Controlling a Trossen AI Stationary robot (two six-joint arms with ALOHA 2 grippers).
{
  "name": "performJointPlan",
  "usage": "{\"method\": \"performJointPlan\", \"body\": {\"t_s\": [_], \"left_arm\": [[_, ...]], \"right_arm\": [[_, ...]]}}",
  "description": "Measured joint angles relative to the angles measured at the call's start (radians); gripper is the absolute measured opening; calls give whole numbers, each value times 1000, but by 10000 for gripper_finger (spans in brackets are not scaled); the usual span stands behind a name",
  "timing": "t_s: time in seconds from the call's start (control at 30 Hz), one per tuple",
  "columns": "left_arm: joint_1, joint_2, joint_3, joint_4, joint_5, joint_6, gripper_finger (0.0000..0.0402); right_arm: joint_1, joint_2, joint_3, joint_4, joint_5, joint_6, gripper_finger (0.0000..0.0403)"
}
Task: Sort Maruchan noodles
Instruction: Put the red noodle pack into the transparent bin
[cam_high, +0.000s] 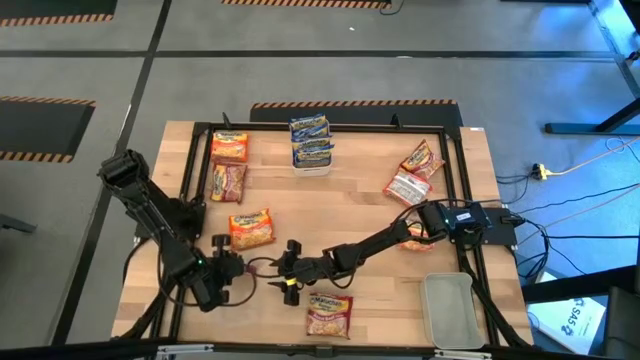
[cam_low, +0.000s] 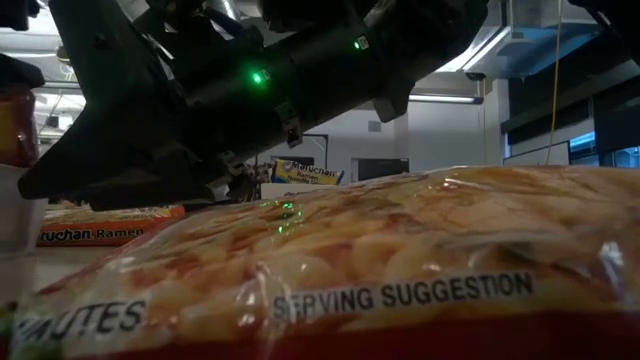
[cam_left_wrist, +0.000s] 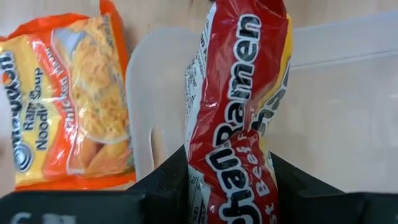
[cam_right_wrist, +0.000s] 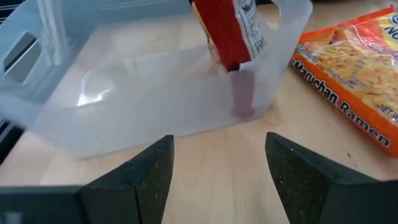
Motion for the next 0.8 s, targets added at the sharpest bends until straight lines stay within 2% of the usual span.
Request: {"method": "performJointPlan", "body": {"t_s": [0.37, 0.6, 0.8], "left_arm": [[-2, 0, 0, 8, -11, -40, 173], [8, 0, 34, 5, 42, -45, 176], [9, 0, 89, -86, 26, -52, 176]], "right_arm": [[0, 0, 0, 0, 0, 1, 237], [0, 0, 0, 2, -5, 2, 237], [0, 0, 0, 3, -16, 3, 237]]}}
